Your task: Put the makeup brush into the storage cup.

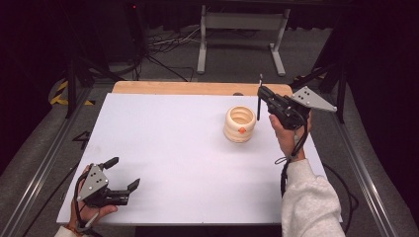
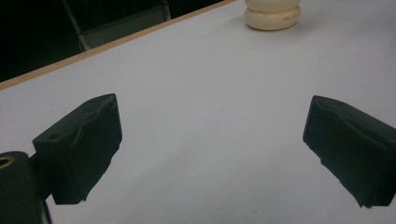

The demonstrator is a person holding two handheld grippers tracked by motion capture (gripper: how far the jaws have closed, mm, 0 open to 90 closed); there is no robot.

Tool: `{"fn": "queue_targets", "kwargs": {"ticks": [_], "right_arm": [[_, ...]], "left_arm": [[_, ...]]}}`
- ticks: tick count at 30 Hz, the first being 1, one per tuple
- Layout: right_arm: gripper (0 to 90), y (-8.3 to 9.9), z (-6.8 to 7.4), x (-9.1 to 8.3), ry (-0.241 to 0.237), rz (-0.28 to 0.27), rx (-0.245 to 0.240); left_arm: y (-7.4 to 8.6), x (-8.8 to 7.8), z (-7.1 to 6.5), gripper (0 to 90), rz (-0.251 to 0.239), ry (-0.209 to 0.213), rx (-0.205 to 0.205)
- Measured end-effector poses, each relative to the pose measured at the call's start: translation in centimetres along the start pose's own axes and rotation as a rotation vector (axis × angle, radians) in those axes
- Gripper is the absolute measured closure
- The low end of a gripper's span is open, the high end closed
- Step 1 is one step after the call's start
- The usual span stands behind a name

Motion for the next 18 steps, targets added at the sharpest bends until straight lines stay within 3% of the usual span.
{"fn": "queue_targets", "kwargs": {"ticks": [10,18], "right_arm": [[84.8,-1.3,0.2,1.1,-0.015,-0.04,-0.03],[84.8,-1.5,0.0,2.1,-0.023,-0.064,-0.021]], "left_arm": [[-0.1,-0.1,0.0,5.4,-0.004,0.002,-0.012],[-0.1,-0.2,0.2,5.3,-0.011,0.007,-0.017]]}}
Point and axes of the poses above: each handheld gripper's, and its own axes: x roughly forward along the jaws, y roughly out of its underside, z roughly to its left, the point moved 9 cm from there along x, roughly forward along the jaws, and after that the axes turned 13 degrees about -y, right-handed, at the moved point
